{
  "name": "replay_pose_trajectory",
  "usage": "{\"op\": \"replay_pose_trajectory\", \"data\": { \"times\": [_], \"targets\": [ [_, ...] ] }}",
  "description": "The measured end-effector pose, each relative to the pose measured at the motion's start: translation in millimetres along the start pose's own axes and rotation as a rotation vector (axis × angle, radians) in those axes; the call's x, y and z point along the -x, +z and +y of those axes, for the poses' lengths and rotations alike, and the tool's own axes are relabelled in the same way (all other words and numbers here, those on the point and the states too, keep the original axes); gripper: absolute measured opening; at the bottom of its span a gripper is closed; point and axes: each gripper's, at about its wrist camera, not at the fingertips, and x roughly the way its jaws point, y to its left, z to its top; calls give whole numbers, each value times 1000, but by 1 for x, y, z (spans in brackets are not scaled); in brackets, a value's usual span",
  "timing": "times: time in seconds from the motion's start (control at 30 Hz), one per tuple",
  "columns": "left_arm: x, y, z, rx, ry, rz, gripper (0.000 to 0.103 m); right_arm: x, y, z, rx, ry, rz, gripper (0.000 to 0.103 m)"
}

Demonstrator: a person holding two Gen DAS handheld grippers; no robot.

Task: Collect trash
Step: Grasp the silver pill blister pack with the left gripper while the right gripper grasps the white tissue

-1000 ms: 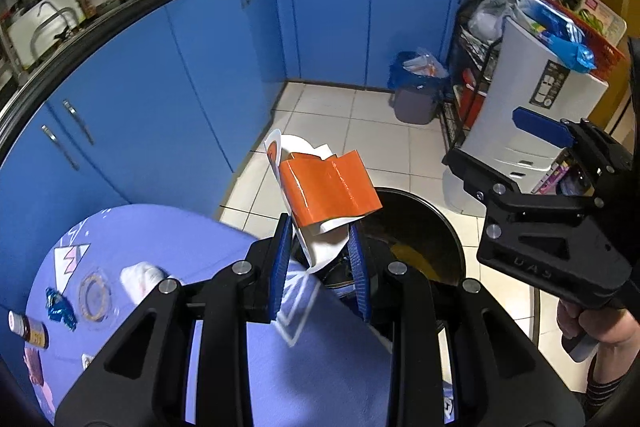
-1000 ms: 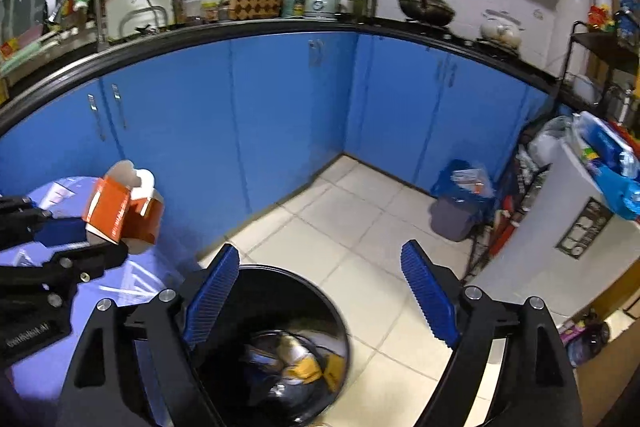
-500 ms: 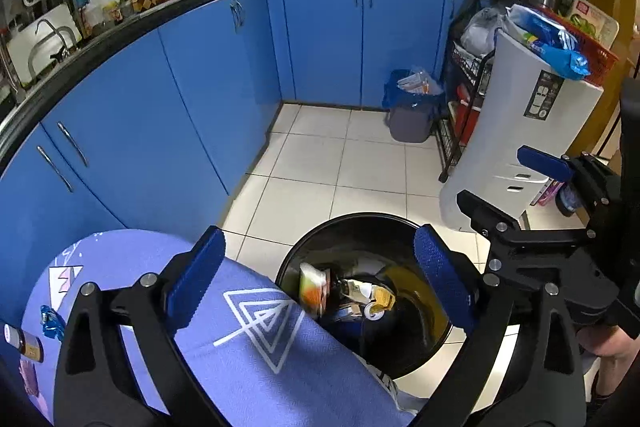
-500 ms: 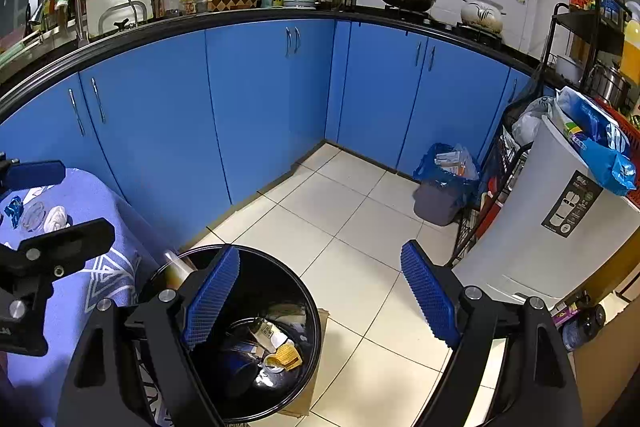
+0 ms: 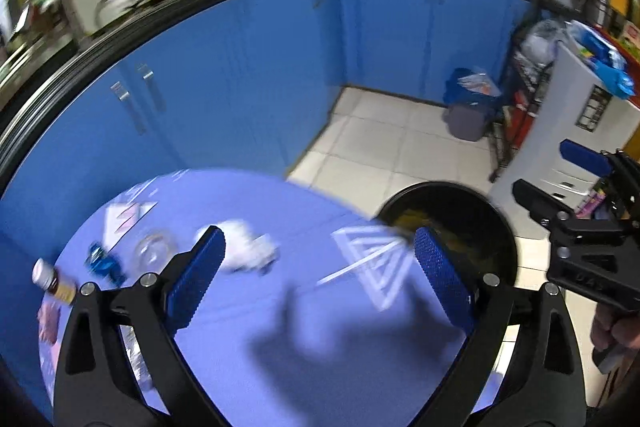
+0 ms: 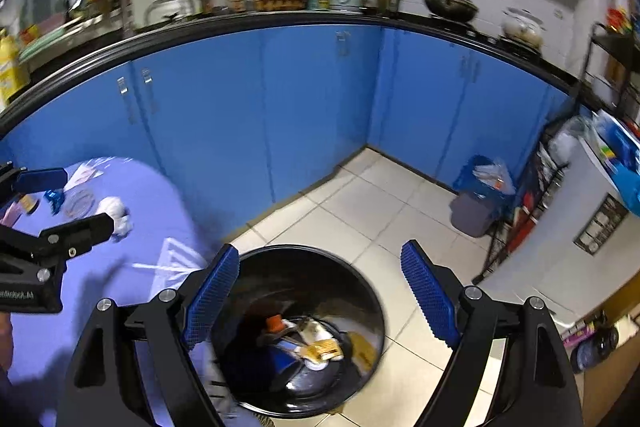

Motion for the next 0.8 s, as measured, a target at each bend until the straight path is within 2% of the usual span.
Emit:
{"op": "replay_pose_trajectory", "data": {
  "times": [0.27, 0.4, 0.63, 0.8],
  "targets": [
    [7, -55, 77, 113, 123, 75, 94, -17, 4, 69, 56, 184, 42, 81],
    [11, -90, 115, 176, 163, 115, 94, -28, 2, 109, 133, 219, 67, 81],
    [3, -130, 147, 218, 142, 168, 83, -49, 11, 168, 251, 274, 71, 81],
    [-11, -137, 156, 233, 124, 195, 76, -70, 16, 193, 299, 286, 98, 81]
  ]
}}
